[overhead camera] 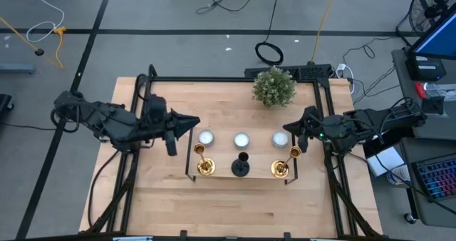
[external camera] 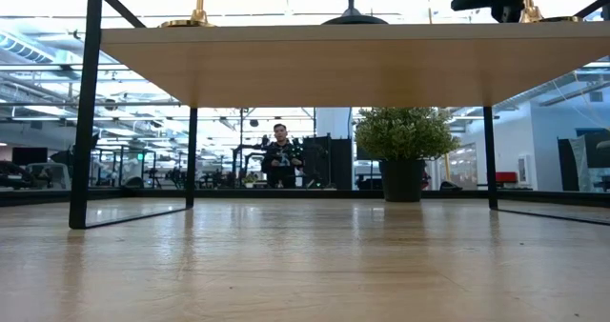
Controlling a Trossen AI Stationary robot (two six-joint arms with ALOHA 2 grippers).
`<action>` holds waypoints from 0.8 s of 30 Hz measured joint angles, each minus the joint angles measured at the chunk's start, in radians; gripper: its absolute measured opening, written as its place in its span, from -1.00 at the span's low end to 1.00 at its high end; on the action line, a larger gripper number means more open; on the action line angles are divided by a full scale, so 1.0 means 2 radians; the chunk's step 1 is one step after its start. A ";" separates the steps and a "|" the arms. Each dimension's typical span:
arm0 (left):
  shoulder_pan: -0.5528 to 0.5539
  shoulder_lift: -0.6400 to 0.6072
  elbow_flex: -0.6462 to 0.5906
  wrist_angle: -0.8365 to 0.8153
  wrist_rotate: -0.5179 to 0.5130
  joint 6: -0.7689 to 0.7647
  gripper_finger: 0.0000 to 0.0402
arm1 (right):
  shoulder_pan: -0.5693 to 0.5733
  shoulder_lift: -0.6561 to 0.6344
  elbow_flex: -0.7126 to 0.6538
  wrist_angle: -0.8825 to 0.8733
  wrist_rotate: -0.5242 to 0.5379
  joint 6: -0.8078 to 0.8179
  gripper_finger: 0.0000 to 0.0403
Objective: Pick & Place candle stick holders
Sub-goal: Put the golden candle holder onto shelf
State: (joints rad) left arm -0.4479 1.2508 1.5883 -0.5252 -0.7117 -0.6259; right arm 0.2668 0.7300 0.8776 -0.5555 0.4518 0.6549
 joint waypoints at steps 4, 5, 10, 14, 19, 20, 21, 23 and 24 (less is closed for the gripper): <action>0.006 -0.004 0.000 -0.028 0.028 0.001 -0.85 | -0.001 0.000 0.000 -0.001 0.023 -0.010 -1.00; 0.008 -0.004 0.000 -0.032 0.029 -0.007 -0.85 | -0.002 0.000 0.000 0.000 0.024 -0.007 -1.00; 0.020 -0.004 0.000 -0.028 0.057 -0.006 -0.85 | -0.004 0.000 0.000 0.001 0.023 -0.004 -1.00; 0.025 -0.004 0.000 -0.028 0.069 0.000 -0.85 | -0.004 0.000 0.000 -0.003 0.023 0.007 -1.00; 0.025 -0.004 0.000 -0.029 0.081 0.022 -0.85 | -0.004 0.000 0.000 -0.002 0.022 0.017 -1.00; 0.025 -0.004 0.000 -0.029 0.081 0.023 -0.85 | -0.004 0.000 0.000 -0.001 0.022 0.019 -1.00; 0.025 -0.004 0.000 -0.030 0.081 0.023 -0.85 | -0.004 0.000 0.000 -0.001 0.022 0.020 -1.00; 0.025 -0.004 0.000 -0.034 0.081 0.025 -0.85 | -0.004 0.000 0.000 -0.002 0.021 0.020 -1.00; 0.025 -0.004 0.000 -0.037 0.082 0.024 -0.85 | -0.004 0.000 0.000 -0.002 0.021 0.020 -1.00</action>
State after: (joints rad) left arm -0.3987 1.2427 1.5890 -0.6001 -0.5486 -0.5772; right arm 0.2584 0.7300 0.8776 -0.5590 0.4942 0.6952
